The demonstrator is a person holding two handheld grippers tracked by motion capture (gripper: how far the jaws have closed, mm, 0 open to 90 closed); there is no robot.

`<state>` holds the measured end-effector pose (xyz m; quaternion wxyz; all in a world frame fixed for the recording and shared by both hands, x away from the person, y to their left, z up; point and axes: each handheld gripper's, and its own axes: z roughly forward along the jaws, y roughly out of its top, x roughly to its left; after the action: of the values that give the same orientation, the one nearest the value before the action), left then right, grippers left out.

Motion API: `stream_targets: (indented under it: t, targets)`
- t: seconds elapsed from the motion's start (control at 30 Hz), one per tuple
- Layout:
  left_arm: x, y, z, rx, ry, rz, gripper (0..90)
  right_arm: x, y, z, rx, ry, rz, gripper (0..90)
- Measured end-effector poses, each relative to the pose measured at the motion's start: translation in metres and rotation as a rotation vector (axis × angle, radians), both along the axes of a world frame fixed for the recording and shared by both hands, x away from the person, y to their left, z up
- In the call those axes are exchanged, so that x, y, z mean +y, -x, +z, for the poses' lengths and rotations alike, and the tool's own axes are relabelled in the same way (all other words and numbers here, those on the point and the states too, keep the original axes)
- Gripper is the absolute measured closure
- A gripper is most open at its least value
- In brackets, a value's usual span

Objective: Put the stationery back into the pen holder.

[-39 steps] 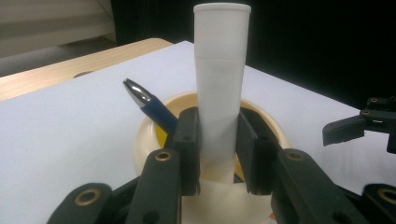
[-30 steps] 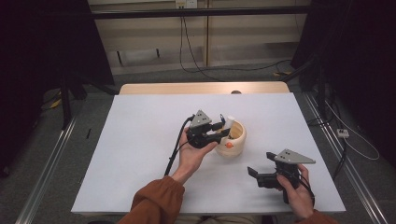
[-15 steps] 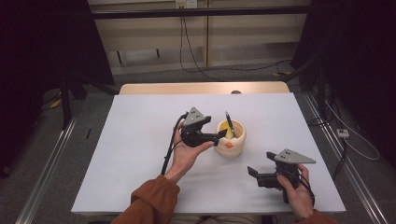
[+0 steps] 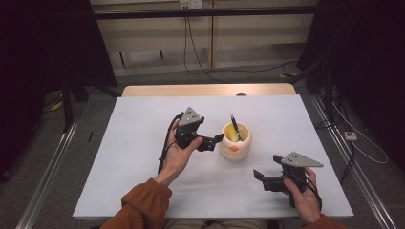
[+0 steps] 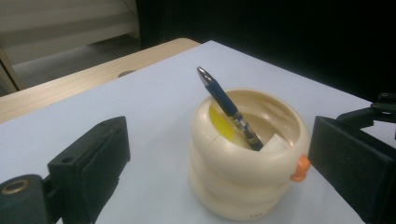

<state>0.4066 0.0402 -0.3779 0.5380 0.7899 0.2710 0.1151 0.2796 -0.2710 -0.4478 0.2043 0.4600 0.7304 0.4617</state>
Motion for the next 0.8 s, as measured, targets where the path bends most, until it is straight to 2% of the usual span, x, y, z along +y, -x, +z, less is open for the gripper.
stream_targets:
  t: [0.2,0.3,0.8]
  targets:
    - [0.01,0.003,0.004,-0.021,-0.032,0.01,4.9,0.0,0.0,0.0,-0.002,0.003,0.002,5.0]
    - [0.015,0.003,0.005,-0.018,-0.041,0.028,4.8,0.0,0.0,0.0,0.001,0.002,0.002,5.0]
    - [0.049,0.012,0.006,-0.034,-0.054,0.091,4.6,0.0,0.0,0.0,0.001,0.004,0.0,5.1]
